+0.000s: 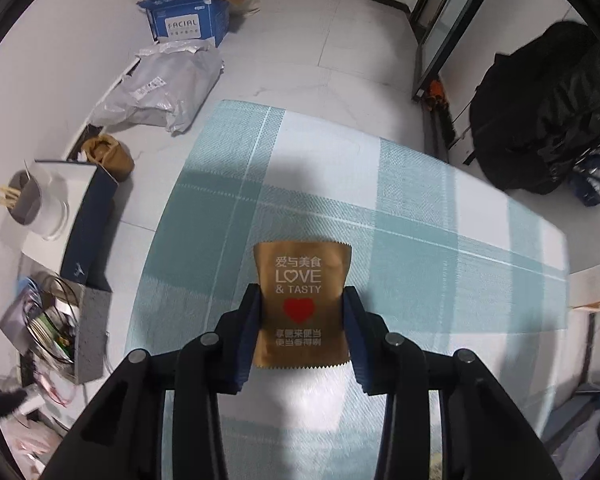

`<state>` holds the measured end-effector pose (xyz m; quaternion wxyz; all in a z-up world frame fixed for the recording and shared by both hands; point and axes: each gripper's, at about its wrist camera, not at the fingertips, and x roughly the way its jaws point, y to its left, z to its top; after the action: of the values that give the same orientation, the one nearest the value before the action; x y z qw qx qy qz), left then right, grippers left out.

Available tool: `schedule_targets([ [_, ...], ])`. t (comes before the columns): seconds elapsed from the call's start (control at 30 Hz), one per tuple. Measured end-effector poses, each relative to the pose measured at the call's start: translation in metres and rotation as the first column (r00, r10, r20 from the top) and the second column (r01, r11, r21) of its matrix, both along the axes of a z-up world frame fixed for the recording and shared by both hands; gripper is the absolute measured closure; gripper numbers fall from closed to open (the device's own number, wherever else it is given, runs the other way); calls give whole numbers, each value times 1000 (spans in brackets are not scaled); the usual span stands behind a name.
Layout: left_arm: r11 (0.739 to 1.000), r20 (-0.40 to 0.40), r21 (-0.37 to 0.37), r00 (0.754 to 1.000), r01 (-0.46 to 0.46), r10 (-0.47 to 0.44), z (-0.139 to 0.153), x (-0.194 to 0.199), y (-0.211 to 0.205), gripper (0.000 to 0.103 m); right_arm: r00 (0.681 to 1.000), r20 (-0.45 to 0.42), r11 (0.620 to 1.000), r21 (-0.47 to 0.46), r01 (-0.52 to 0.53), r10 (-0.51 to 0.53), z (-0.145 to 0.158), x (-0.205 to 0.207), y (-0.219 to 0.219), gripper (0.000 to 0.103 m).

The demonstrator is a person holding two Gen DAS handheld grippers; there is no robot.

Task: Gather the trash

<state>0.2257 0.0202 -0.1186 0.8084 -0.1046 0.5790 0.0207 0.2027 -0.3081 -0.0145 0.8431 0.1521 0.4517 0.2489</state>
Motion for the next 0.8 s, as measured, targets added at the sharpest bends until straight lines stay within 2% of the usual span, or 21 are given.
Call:
schedule_targets([
  [0.2, 998, 99, -36, 994, 48, -44, 37, -28, -7, 69, 999, 41, 1000, -24, -5, 6, 11, -9, 7, 83],
  [0.37, 994, 196, -52, 977, 100, -88, 74, -52, -24, 69, 991, 135, 999, 31, 23, -27, 39, -36, 1, 83],
  [0.53, 976, 314, -51, 931, 213, -186, 119, -78, -52, 69, 976, 209, 997, 60, 48, -60, 68, -67, -11, 83],
  [0.8, 917, 468, -99, 831, 386, -299, 182, -123, -98, 69, 942, 299, 987, 85, 135, -154, 131, -106, -57, 83],
])
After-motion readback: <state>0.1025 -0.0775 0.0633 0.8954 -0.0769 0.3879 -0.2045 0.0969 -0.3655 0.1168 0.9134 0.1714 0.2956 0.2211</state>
